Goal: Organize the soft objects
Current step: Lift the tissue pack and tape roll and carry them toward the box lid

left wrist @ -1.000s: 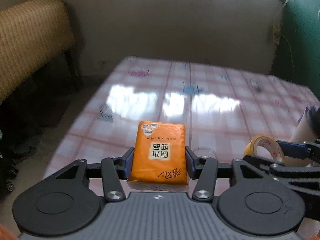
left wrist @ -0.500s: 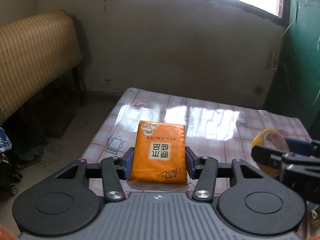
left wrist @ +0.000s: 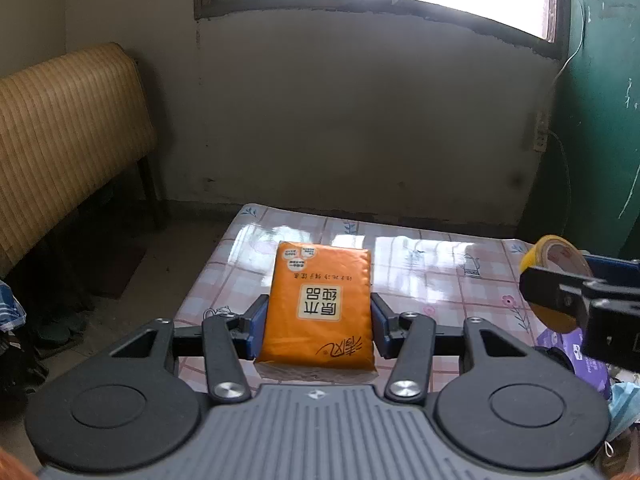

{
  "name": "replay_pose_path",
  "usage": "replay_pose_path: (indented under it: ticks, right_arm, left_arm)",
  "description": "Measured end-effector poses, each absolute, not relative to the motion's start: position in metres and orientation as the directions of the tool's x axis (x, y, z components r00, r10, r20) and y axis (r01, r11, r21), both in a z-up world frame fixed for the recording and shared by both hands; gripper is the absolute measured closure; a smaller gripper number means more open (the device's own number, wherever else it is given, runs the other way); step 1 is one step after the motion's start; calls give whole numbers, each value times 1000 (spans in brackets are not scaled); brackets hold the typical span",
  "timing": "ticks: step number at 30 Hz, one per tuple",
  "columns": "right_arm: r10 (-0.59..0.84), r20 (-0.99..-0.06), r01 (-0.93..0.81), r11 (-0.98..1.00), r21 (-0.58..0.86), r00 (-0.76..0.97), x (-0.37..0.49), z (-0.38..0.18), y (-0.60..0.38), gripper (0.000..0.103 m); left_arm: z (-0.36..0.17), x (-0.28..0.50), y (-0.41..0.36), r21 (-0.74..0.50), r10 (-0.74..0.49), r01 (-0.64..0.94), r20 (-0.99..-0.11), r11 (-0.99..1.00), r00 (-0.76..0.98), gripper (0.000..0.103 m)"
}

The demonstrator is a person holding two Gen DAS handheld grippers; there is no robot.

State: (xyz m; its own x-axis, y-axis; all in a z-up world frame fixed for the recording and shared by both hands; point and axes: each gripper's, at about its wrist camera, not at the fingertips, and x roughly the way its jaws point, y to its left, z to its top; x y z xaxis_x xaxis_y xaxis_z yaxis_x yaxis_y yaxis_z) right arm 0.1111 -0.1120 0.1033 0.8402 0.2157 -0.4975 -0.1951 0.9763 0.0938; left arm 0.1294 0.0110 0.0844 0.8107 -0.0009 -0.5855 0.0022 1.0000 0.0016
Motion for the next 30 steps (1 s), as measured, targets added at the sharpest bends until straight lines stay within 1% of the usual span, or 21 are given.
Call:
replay_pose_path:
  ticks: [11, 30]
  right_arm:
    - [200, -533, -164, 980, 114, 822, 132, 87, -116, 31]
    - [156, -527, -105, 986, 126, 835, 148, 83, -149, 32]
  left_arm:
    - [76, 146, 4, 5, -1, 5, -618, 1000, 786, 51]
    - [71, 161, -26, 2, -42, 55, -638, 998, 769, 51]
